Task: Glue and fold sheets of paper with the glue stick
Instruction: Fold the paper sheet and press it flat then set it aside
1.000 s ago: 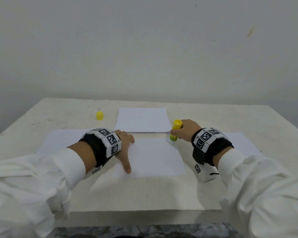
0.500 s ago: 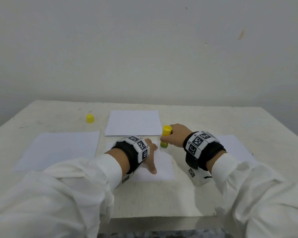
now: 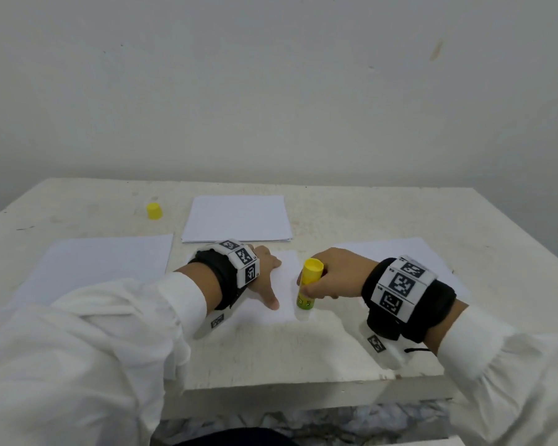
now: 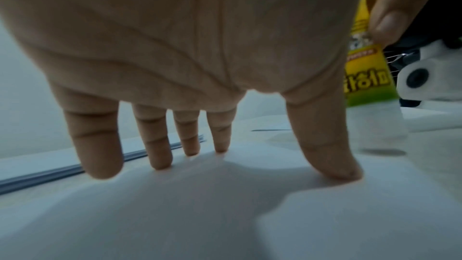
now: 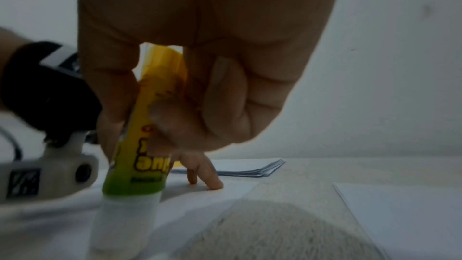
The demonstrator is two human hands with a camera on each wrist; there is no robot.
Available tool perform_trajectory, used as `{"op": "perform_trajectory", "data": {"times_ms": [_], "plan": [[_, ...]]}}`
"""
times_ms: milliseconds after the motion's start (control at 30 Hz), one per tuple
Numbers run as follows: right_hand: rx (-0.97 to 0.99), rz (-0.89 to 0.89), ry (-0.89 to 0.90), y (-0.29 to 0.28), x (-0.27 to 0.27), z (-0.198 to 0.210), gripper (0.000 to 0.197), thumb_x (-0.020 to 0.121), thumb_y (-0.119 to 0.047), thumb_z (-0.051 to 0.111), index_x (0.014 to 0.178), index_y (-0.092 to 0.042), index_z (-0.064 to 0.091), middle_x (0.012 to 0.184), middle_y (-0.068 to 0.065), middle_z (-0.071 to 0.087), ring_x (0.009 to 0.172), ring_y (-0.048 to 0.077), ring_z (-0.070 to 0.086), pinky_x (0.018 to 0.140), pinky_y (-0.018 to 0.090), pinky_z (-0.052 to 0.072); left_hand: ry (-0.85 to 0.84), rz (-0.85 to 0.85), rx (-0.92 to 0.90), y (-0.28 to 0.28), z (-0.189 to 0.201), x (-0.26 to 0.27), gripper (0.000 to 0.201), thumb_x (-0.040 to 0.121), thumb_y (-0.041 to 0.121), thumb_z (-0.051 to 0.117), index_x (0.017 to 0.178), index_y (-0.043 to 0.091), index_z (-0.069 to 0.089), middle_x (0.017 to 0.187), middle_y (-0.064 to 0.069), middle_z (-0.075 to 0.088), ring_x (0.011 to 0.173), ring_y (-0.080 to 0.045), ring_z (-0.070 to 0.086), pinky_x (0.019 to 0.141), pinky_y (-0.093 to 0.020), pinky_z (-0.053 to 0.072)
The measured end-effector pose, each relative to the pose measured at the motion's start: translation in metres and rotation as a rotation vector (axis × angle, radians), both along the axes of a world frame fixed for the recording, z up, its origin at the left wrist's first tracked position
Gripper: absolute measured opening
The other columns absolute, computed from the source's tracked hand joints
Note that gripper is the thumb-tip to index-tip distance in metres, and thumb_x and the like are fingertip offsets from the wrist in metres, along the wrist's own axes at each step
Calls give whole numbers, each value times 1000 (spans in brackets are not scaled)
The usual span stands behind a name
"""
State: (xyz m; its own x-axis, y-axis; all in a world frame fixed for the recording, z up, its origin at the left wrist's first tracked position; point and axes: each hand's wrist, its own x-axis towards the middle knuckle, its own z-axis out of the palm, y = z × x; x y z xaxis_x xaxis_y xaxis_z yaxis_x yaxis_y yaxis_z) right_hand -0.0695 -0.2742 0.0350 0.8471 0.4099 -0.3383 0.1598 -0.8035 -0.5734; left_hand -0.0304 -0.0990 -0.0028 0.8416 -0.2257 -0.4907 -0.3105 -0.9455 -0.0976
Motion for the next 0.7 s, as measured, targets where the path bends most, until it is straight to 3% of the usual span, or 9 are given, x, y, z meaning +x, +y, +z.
{"op": "perform_trajectory", "data": {"times_ms": [100,167,267,333,400,500,600,700], "plan": [[168,-94,84,-14,7,9,19,77,-8,70,93,-17,65,79,5,71,58,11,62,47,21,38,-26,7,-57,3,-1,-2,106,69,66,69,152,27,15,155,-1,21,139,-28,26,115,-42,24],[219,-206,32,-23,18,11,20,78,-4,67,92,-16,59,83,9,70,59,15,62,46,23,36,-42,52,-137,5,-1,-4,106,66,61,75,149,28,18,151,1,29,135,-25,31,111,-42,29],[100,-297,-17,-25,31,12,7,86,-22,59,82,-17,57,76,3,55,61,19,46,54,26,36,-45,92,-201,7,-1,-8,99,65,58,77,144,29,25,144,3,37,130,-23,36,105,-40,35],[23,-368,21,-19,38,13,31,90,-39,50,81,-10,54,72,3,45,64,20,41,58,25,34,-50,75,-201,8,-1,-10,92,66,60,75,141,27,34,144,4,34,128,-22,37,103,-39,37],[42,-424,12,-12,47,12,41,89,-47,47,91,-7,54,76,4,43,65,18,38,63,27,30,-60,62,-209,9,-2,-12,88,67,60,74,140,25,38,142,4,28,127,-22,38,102,-38,39],[81,-454,-86,-1,66,4,28,93,-26,52,105,-1,60,89,8,53,76,20,46,64,26,32,-71,51,-203,10,-2,-13,88,67,60,73,141,26,38,139,2,28,125,-23,40,100,-39,40],[131,-543,-148,8,80,-2,30,89,-17,62,115,-3,62,100,10,57,96,26,55,75,24,37,-78,21,-163,12,-4,-12,86,68,60,69,141,31,36,142,2,33,130,-23,33,104,-43,34],[12,-569,-117,15,93,-9,23,86,-14,64,107,-6,60,95,8,53,88,25,52,75,28,40,-97,1,-143,16,-7,-11,82,69,56,66,141,35,34,144,4,32,133,-21,25,104,-41,27]]}}
